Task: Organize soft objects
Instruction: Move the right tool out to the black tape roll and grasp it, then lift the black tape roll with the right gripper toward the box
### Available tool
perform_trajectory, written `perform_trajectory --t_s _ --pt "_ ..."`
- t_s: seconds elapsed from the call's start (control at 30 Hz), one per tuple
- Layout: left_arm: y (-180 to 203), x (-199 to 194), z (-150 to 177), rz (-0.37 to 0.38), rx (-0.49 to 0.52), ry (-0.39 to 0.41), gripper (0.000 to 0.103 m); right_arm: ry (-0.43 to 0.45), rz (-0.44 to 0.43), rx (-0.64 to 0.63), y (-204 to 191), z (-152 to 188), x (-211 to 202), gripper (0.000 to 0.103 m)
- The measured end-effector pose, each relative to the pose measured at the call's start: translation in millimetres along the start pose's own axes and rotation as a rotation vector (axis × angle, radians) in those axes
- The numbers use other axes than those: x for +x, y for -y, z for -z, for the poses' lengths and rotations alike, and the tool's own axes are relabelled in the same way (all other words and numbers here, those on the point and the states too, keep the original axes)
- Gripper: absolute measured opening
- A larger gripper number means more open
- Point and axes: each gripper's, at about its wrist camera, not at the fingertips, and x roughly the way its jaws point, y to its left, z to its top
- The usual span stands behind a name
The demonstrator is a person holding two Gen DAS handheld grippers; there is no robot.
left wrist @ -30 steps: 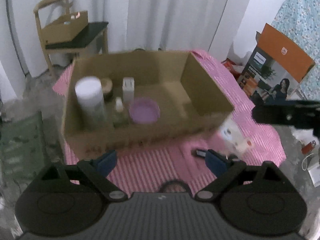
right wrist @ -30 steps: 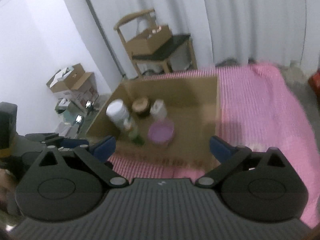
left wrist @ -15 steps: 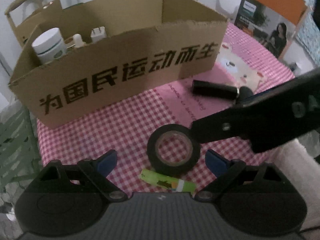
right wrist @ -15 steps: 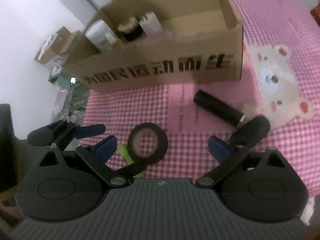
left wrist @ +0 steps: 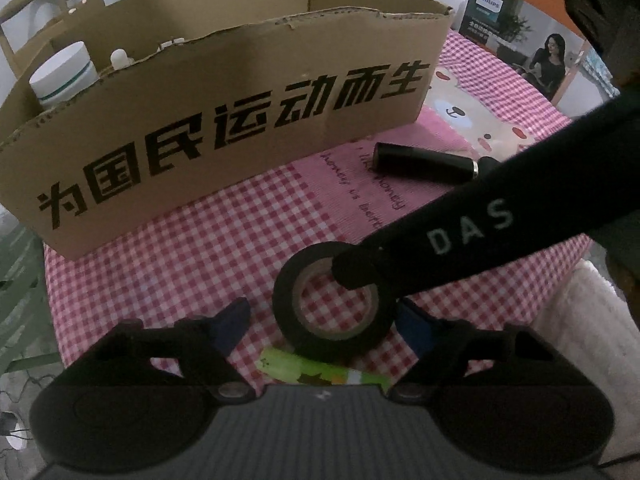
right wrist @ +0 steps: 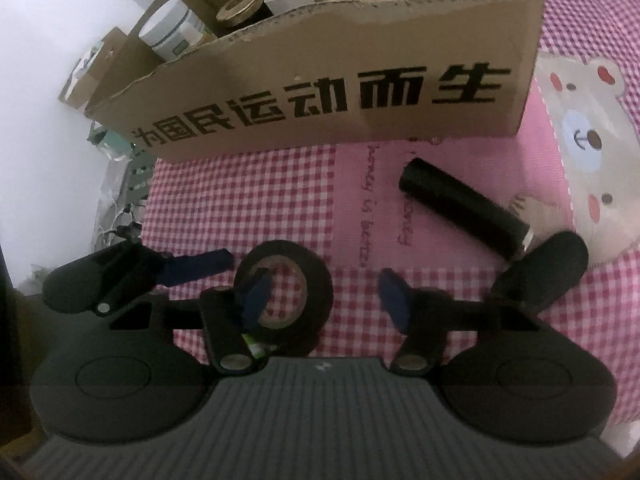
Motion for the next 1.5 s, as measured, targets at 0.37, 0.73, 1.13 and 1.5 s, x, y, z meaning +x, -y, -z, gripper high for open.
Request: perform_trajectory --t_s 0.37,0.73,1.13,1.5 --pt "4.4 0.1 -2.5 0.014 0.018 0.037 0.068 -0.024 0.009 -0.068 -8.8 -1.6 5.5 0.023" --pt "2.8 6.9 -13.6 0.018 0.022 0.039 0.071 -0.020 0.025 -0.093 -10.1 -8.5 4.0 0.020" --pt "8.3 8.3 -10.6 -0.016 0.084 0.041 0.068 -0.024 0.028 -0.113 -15.9 -7.3 9.0 0.020" --pt "8.8 -8.3 -11.8 -0.032 0.078 0.086 0.067 0.014 0.017 -0.123 -21.1 -8.4 -2.4 0.019"
